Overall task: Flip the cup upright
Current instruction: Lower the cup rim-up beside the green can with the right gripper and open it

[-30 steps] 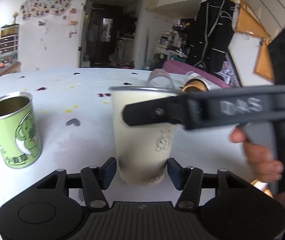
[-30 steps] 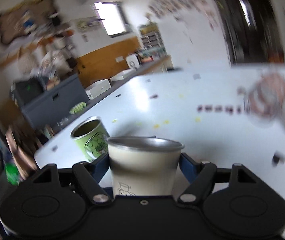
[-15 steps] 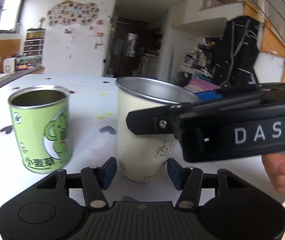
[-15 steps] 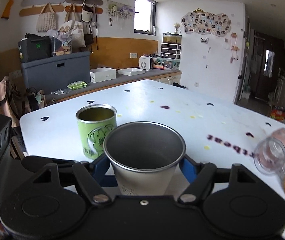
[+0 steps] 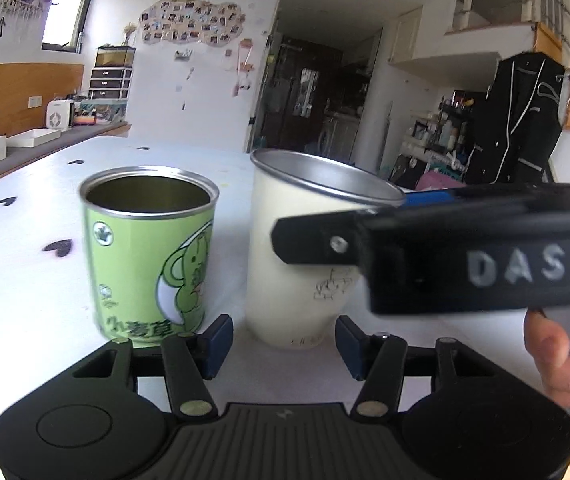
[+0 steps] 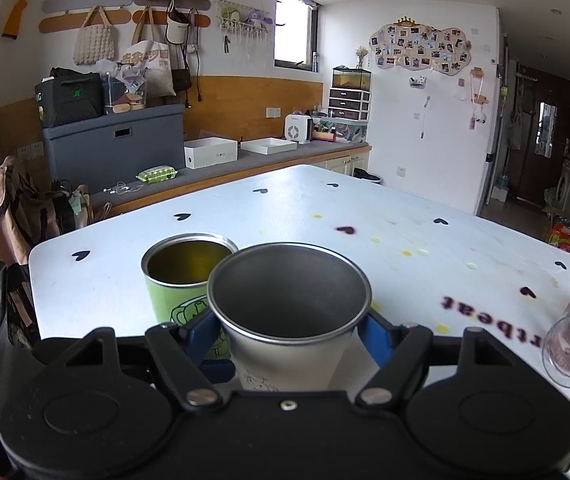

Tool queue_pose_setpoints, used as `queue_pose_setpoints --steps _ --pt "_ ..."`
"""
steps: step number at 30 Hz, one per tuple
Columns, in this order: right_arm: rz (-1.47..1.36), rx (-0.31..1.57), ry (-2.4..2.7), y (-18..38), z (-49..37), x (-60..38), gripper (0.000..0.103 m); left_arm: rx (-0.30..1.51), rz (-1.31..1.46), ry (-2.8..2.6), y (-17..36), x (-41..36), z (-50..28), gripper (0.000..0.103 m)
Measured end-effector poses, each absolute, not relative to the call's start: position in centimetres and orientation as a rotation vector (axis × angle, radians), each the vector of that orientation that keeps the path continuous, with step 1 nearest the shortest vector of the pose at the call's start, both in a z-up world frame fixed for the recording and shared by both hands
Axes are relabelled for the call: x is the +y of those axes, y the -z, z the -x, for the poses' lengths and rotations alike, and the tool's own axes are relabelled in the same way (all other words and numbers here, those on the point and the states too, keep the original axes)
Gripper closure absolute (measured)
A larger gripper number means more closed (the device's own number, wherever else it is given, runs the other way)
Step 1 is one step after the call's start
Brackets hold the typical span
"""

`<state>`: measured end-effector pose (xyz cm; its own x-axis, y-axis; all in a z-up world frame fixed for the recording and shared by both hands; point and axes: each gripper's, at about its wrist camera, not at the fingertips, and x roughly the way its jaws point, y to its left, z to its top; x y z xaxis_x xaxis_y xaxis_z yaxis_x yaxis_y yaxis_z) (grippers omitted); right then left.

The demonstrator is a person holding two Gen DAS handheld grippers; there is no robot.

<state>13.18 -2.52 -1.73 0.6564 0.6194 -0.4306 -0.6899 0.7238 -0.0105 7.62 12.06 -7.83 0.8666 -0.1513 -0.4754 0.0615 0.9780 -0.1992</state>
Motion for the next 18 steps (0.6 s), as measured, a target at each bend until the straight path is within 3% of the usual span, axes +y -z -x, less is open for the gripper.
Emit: queue_pose_setpoints --steps 3,9,13,15,18 --pt "0.172 0.419 -0.760 1.6 -12.4 -3.4 0.017 0.492 0.181 0.088 6.5 12.0 -6.3 0.026" --pt "0.109 0.395 -0.729 0.7 -10.3 -6.6 0.015 0.442 0.124 0.014 3.9 11.2 -2.9 0.012" --pt "0.074 0.370 -0.683 0.4 -9.1 -9.4 0.014 0.424 0.100 -0.035 2.9 10.9 -1.2 0.007" --pt "0.054 0.354 -0.649 0.1 -8.5 -10.7 0.007 0.416 0.093 -0.053 2.4 10.9 -0.5 0.003" --pt "0.040 0.338 -0.610 0.0 -7.7 -12.3 0.005 0.398 0.088 -0.081 2.3 10.9 0.7 0.000"
